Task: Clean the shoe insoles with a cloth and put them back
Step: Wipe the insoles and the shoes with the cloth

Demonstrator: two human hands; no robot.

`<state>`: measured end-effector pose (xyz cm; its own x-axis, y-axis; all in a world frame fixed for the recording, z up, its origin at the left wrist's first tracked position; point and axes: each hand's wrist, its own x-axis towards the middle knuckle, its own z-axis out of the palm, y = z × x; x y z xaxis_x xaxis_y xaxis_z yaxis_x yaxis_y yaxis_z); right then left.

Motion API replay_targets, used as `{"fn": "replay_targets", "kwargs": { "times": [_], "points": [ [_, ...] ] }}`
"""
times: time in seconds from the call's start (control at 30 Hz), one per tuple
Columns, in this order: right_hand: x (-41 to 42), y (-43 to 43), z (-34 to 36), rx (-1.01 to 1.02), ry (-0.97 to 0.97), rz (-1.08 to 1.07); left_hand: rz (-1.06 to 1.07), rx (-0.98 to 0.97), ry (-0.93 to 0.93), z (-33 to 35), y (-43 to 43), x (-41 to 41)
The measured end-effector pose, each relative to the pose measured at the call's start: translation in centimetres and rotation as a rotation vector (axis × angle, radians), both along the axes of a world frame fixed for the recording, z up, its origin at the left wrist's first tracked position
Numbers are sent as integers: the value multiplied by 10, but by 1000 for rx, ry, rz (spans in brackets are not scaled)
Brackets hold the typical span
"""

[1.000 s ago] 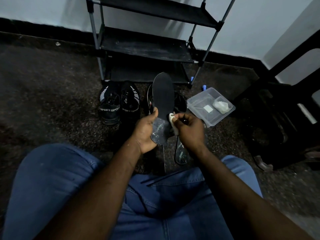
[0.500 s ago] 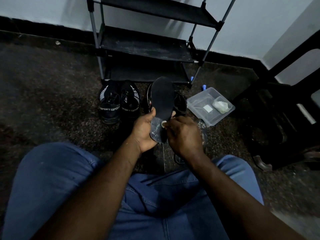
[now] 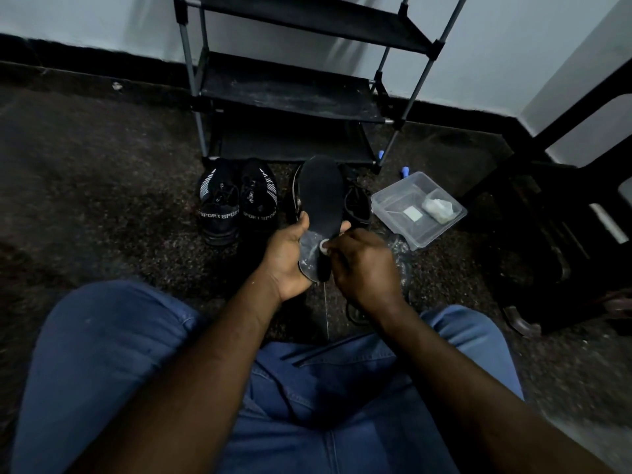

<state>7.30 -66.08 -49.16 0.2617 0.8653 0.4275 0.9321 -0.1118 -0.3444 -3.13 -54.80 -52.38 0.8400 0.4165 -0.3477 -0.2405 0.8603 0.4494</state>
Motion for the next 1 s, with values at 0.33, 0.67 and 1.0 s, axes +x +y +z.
{"fn": "replay_targets", "kwargs": {
  "times": [0.33,0.67,1.0],
  "points": [
    [-8,4,3,-27,27,41,56,-66,15,-1,4,3],
    [-27,-15,-5,-11,198,116,179,-120,-38,10,5,-1],
    [8,27,10,25,-26,-31,24,-15,123,8,-9,-3]
  ]
}}
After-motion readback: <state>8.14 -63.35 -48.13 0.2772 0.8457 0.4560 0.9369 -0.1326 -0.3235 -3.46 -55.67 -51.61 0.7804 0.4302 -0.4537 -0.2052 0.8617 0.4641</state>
